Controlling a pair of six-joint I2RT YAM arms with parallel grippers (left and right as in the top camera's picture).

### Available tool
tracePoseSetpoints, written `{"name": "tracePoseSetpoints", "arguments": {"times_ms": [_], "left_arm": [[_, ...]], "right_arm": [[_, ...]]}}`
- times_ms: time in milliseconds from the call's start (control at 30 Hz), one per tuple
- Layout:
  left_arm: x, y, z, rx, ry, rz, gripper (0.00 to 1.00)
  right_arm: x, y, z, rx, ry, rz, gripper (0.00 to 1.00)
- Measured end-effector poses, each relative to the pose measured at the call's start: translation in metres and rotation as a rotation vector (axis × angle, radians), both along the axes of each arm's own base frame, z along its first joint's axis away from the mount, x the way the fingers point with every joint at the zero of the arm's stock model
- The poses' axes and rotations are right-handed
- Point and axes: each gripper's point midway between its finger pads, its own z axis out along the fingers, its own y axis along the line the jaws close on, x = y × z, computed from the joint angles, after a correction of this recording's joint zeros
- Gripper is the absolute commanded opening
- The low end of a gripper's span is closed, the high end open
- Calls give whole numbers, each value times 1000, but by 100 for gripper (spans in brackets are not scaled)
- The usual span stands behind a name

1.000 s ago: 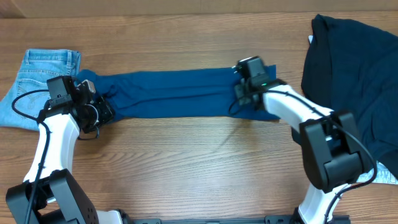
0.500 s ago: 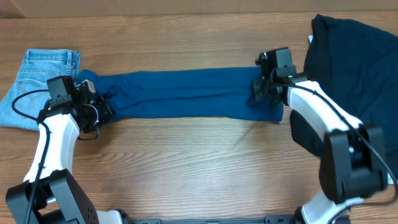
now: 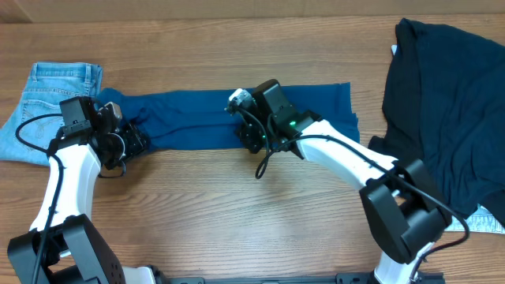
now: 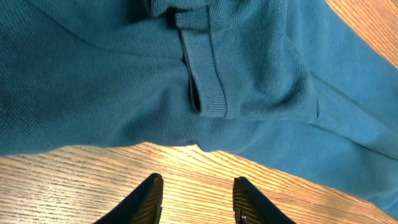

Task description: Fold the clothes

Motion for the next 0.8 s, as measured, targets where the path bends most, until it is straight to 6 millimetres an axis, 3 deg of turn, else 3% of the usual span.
{"name": "tracePoseSetpoints", "arguments": {"times_ms": [600,800], "left_arm": [[-2,-1,-1,-2,11,-3,42],[-3,-1,-1,-3,12,-3,42]], "right_arm": [[18,20,-46,31,-23,9,18],[32,16,-46,32,-63,-38,18]]}}
